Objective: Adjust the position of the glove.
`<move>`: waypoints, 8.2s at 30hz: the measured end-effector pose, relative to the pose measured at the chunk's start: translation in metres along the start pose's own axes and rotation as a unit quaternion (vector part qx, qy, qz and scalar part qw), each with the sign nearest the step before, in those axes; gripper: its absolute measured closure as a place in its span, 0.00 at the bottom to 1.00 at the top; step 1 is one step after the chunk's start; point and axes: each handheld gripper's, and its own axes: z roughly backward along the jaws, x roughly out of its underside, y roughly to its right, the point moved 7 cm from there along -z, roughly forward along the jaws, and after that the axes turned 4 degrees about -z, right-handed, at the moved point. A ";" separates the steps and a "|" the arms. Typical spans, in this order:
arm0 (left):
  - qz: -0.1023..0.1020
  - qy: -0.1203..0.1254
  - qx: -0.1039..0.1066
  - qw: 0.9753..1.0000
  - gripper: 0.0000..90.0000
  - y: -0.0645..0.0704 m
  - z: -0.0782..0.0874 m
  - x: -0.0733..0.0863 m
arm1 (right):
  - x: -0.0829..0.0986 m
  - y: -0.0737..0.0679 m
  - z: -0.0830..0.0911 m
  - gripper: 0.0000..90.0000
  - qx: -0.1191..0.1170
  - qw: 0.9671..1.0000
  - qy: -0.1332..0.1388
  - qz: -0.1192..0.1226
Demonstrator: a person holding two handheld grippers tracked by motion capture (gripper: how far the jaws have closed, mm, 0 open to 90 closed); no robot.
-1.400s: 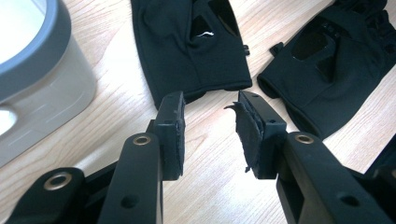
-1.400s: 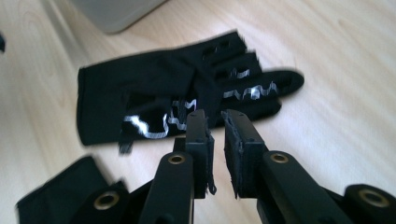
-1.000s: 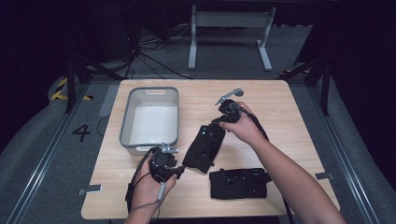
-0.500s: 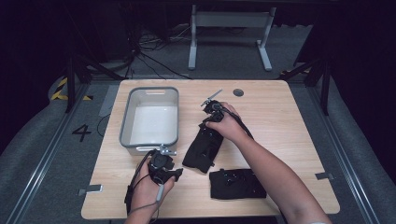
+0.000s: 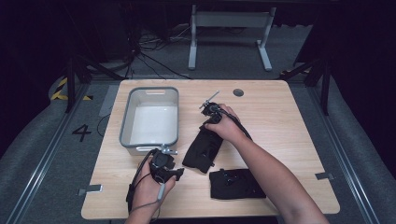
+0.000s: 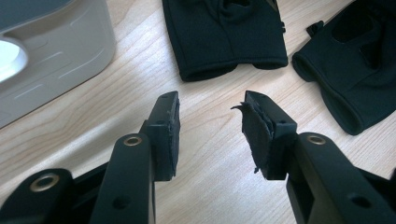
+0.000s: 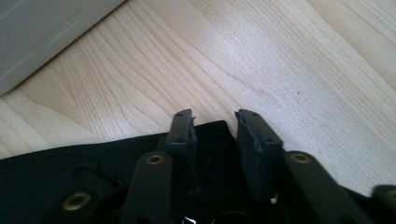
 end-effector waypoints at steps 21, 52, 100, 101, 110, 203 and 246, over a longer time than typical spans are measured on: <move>0.024 -0.018 -0.015 0.999 0.59 -0.002 -0.042 -0.020 | 0.008 0.004 0.024 0.84 -0.011 0.999 0.042 0.001; 0.018 -0.023 -0.005 1.000 0.96 -0.004 -0.051 -0.020 | 0.009 -0.007 0.023 0.99 -0.012 0.999 0.032 0.025; -0.136 0.055 -0.010 0.989 0.96 0.044 -0.009 -0.089 | 0.150 -0.017 0.193 0.99 -0.045 0.962 0.269 -0.005; -0.139 0.054 -0.009 0.989 0.95 0.046 -0.009 -0.089 | 0.152 -0.017 0.192 0.99 -0.045 0.962 0.270 -0.005; -0.158 0.044 -0.013 0.986 0.95 0.054 -0.023 -0.087 | 0.162 -0.005 0.186 0.99 -0.036 0.960 0.277 -0.025; -0.216 0.028 -0.049 0.975 0.95 0.069 -0.041 -0.083 | 0.166 0.029 0.119 0.98 -0.042 0.991 0.125 -0.014; -0.231 -0.127 0.150 0.953 0.71 0.127 -0.008 -0.023 | 0.289 -0.073 0.189 0.91 -0.097 0.985 0.131 0.054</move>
